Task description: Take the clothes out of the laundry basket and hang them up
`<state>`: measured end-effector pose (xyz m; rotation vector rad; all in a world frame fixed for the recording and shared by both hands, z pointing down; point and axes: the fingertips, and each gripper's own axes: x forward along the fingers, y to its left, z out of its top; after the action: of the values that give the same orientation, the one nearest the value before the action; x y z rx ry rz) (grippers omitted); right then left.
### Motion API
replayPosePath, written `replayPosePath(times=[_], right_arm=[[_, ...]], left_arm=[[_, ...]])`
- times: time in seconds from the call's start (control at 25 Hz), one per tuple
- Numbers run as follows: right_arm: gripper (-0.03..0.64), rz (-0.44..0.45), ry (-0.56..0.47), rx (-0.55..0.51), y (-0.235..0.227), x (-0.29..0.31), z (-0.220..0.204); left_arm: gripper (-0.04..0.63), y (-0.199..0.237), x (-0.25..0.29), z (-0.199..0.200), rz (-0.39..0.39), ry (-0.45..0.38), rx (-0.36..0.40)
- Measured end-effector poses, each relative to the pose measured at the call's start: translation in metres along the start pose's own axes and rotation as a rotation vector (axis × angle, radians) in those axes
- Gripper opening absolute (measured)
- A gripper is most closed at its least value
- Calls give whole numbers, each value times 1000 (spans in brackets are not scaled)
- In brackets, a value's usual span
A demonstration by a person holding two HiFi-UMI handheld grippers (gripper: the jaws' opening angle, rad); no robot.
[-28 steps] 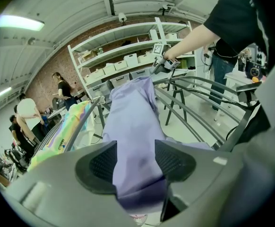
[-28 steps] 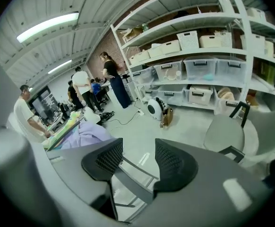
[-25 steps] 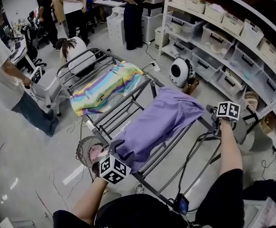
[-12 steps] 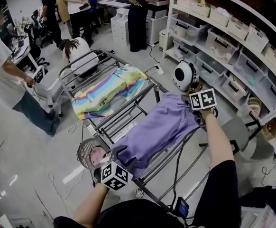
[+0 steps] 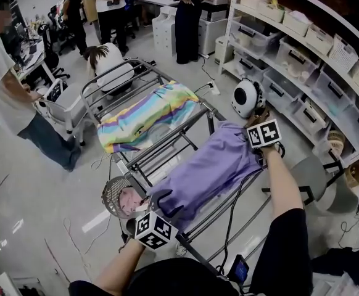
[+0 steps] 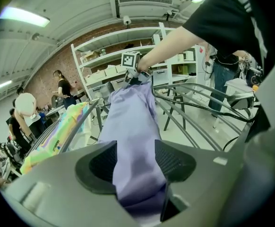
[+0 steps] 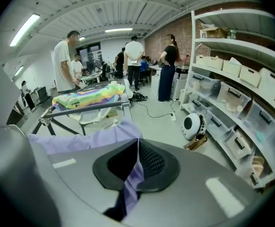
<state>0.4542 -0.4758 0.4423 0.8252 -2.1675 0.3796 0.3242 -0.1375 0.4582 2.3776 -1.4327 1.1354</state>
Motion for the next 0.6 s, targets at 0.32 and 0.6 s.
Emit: replayPosePath(times=[0.32,0.6], right_arm=[[9,-231,-287,298,-86,-67,27],[11,-369,-217,450,-135,-88,-34]], left_arm=[[224,-1,2,3,-8,1,-1],[225,-2,1,6,-10,-4,5]])
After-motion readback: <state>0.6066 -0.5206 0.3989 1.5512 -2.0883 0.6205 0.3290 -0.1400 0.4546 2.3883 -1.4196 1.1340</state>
